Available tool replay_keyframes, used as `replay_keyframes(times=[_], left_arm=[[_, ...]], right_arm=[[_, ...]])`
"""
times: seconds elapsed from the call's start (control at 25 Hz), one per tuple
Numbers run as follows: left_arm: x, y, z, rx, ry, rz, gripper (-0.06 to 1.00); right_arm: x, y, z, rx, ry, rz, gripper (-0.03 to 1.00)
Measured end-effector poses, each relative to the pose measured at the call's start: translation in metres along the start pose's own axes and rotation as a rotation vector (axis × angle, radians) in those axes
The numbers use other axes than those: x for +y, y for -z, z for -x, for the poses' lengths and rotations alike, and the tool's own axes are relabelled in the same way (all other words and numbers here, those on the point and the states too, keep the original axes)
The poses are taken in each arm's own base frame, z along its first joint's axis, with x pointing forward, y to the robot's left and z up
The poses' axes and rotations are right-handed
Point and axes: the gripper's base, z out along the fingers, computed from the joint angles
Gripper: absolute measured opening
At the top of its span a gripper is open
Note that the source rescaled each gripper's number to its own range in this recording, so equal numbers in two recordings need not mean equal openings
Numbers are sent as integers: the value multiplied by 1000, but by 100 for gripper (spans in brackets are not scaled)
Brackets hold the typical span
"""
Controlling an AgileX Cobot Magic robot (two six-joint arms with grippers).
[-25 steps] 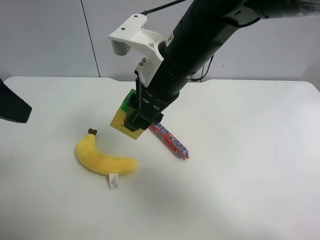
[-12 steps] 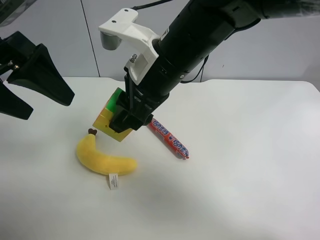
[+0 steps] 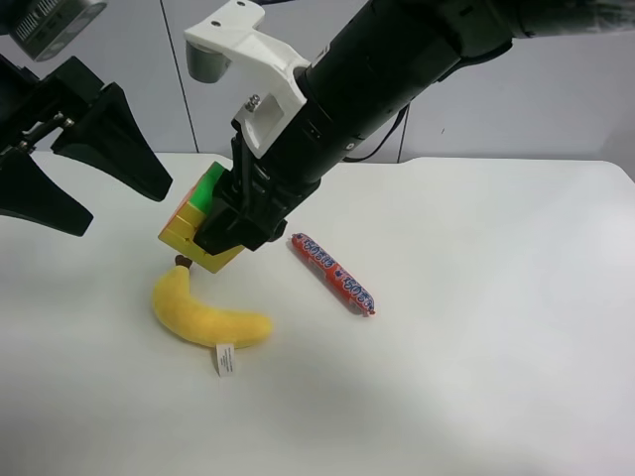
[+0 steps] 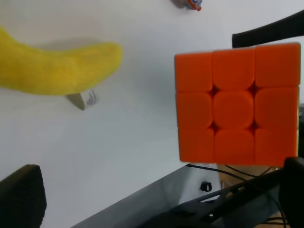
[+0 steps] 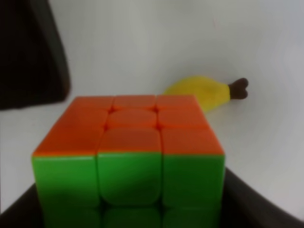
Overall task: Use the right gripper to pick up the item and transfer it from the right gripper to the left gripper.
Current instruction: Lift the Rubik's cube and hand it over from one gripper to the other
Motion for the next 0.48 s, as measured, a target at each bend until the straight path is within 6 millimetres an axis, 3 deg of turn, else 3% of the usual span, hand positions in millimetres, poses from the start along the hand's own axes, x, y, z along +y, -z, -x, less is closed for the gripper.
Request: replay_keyframes(times=[0.48], left_arm=[[-2,-17,10,32,11,-109,97]], right_arm=[[0,0,3,-37,9,1,0]])
